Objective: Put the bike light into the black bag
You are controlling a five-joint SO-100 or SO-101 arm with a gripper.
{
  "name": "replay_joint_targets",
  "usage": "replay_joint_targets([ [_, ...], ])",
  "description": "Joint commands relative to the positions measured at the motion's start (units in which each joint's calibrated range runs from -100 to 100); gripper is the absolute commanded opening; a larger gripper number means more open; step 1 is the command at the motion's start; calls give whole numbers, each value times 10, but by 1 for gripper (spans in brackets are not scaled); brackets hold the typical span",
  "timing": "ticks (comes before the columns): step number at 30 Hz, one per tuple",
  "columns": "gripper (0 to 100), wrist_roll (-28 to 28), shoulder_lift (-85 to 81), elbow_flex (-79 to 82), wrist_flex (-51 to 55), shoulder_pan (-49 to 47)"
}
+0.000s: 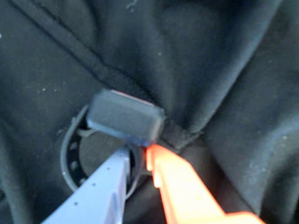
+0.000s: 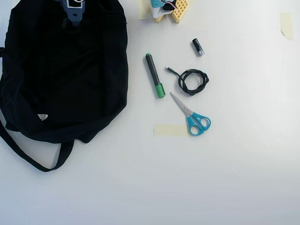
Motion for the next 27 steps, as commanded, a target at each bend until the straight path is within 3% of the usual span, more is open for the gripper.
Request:
replay_joint_targets([
  [1, 11, 2, -13, -16, 42, -13],
  [4, 29, -22, -26, -59, 112, -19],
  [10, 31, -68, -304, -129, 287, -187],
  [11, 30, -69, -357, -135, 314, -225],
  [14, 2, -69, -429, -127, 330, -318],
  [17, 2, -72, -429, -126, 379, -468],
  [19, 2, -69, -430, -124, 462, -493],
  [27, 2, -70, -615, 92, 412, -590],
])
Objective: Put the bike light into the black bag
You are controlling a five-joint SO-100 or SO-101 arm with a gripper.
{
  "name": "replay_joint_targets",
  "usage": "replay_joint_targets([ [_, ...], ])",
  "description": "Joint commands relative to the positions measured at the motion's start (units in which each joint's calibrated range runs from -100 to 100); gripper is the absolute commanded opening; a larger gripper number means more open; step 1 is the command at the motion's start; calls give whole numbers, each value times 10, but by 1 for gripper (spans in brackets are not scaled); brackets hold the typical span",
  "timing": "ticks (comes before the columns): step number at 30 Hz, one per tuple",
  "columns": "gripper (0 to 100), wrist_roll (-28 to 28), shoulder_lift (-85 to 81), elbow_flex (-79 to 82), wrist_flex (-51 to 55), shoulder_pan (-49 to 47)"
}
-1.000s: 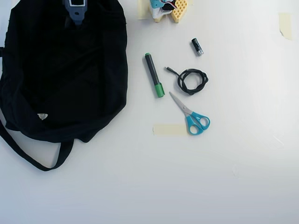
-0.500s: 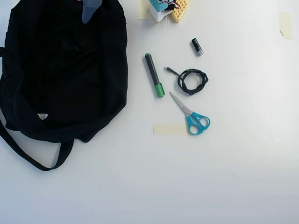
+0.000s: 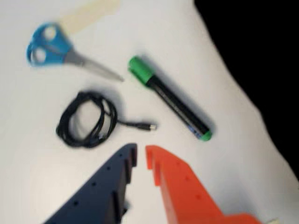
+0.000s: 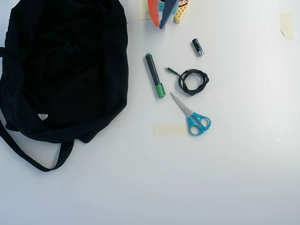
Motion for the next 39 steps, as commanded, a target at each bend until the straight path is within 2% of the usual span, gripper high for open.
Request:
replay_joint_targets([
  [1, 2, 1, -117, 138, -35, -31],
  [10, 2, 2, -300, 375, -155, -135],
  [17, 2, 3, -374, 571, -265, -140],
  [28, 2, 75, -497, 783, -245, -62],
  [32, 2, 91, -496, 792, -246, -38],
  [39, 2, 92, -496, 792, -245, -74],
])
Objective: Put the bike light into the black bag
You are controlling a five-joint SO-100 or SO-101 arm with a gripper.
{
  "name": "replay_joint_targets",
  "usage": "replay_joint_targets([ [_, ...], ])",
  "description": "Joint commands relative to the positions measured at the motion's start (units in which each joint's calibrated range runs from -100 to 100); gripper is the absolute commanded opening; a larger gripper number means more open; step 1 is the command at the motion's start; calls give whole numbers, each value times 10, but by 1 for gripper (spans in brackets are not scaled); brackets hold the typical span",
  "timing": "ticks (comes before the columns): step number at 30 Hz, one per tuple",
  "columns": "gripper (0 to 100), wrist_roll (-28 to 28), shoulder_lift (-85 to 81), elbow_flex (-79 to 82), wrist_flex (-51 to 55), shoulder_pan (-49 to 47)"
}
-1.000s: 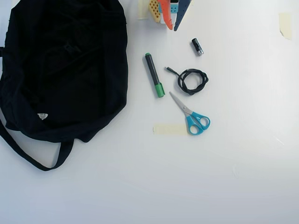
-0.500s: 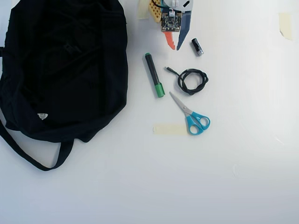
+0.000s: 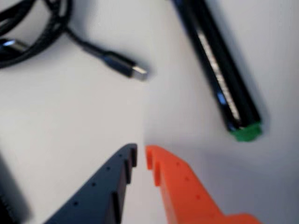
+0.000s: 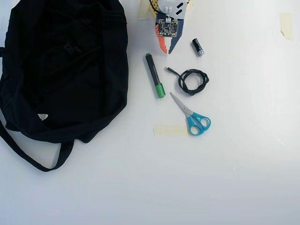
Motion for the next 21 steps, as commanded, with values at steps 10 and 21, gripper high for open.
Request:
replay_joint_targets([
  [10, 2, 3, -9, 18, 16, -9],
  [21, 2, 3, -9, 18, 16, -9],
])
